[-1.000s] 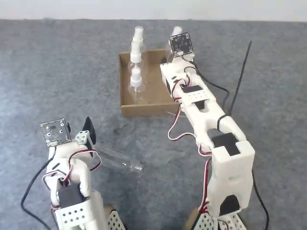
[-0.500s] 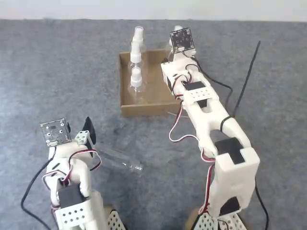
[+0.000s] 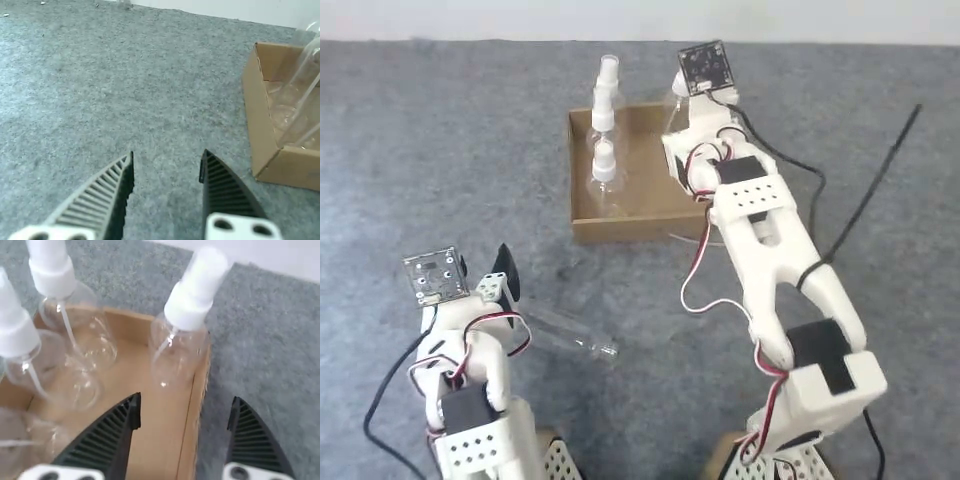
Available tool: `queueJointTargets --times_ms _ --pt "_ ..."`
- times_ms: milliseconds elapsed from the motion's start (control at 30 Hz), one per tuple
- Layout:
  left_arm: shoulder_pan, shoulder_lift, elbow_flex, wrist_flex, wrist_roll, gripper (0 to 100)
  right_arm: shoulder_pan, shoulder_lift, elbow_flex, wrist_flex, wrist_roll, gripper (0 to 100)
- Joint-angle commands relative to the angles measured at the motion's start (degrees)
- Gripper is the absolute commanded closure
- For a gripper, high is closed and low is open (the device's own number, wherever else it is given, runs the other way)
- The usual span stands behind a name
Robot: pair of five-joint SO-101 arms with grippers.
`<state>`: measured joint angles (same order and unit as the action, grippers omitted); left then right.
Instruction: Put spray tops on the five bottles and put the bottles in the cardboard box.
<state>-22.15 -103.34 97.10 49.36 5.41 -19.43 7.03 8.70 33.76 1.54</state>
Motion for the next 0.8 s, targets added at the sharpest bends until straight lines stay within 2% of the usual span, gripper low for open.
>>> queueJointTargets --times_ms 0,333,600,767 --pt "-0.1 -1.0 -0.6 -0.5 -0.4 79 0.1 -8.1 -2.8 7.3 -0.4 76.3" --pt "-0.4 -1.0 -0.6 -0.6 -0.4 79 -4.0 -18.8 -2.8 26.1 -0.3 76.4" --pt "-4.2 -1.1 -0.9 -0.9 0.0 79 -7.6 -27.6 -2.8 38.7 -0.3 76.4" --pt "-4.3 -1.1 -1.0 -0.9 0.0 80 -12.3 -32.0 -2.8 46.3 -0.3 76.4"
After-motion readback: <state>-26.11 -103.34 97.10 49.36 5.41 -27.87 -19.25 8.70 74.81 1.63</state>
